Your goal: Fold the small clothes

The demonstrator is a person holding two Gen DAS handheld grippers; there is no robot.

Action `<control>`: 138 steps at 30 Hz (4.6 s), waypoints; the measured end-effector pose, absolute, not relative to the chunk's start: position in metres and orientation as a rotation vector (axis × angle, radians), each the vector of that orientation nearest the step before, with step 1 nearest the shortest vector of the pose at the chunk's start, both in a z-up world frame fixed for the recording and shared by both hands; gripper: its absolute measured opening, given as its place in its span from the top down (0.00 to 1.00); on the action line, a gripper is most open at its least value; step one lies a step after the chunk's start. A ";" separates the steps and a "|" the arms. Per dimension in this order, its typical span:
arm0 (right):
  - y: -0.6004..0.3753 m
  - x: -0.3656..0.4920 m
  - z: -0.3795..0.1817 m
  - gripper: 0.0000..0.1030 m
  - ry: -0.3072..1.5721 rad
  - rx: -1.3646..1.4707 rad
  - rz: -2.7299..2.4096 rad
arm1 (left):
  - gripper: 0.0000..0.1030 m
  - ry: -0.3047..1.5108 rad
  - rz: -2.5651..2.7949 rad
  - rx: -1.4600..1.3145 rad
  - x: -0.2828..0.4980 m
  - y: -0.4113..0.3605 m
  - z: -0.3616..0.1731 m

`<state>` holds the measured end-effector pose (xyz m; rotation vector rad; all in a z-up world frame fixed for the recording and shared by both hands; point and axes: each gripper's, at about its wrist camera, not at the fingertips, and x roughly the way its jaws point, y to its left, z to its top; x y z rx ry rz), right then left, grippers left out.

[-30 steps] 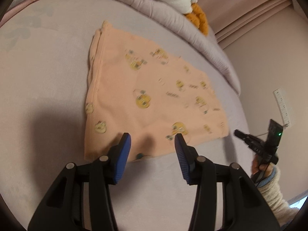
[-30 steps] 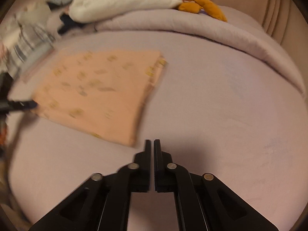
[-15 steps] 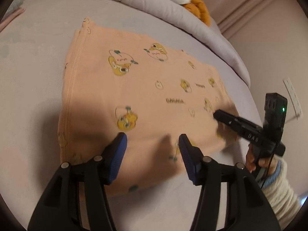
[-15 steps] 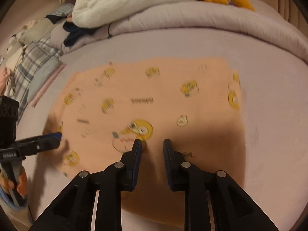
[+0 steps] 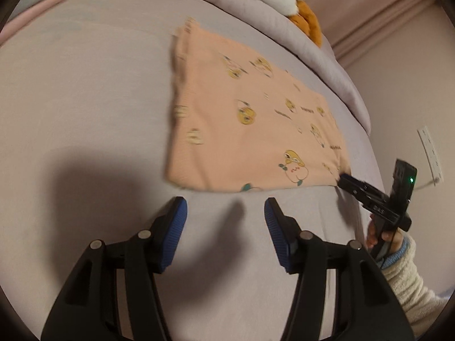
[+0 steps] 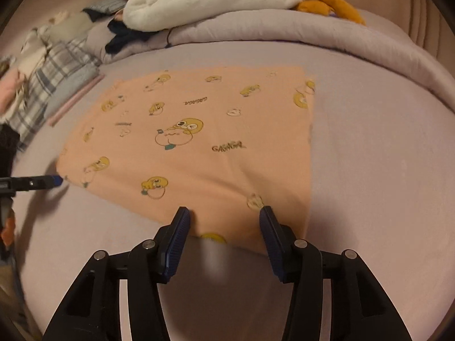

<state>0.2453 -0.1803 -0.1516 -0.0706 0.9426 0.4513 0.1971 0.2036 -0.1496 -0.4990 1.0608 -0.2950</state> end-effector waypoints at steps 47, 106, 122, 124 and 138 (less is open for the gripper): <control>-0.028 0.392 -0.146 0.87 1.077 -0.030 0.372 | 0.83 1.103 -0.264 -0.650 0.332 0.218 -0.171; -0.161 0.336 -0.160 0.54 1.171 0.827 0.575 | 0.59 1.215 -0.379 -0.444 0.309 0.123 -0.136; -0.216 0.368 -0.109 0.91 1.121 0.363 0.363 | 0.59 1.234 -0.459 -0.497 0.321 0.079 -0.149; -0.224 0.373 -0.129 0.91 1.154 0.402 0.355 | 0.59 1.235 -0.476 -0.493 0.324 0.070 -0.149; -0.234 0.357 -0.094 0.90 0.871 0.199 0.120 | 0.59 1.124 -0.536 -0.336 0.317 0.034 -0.129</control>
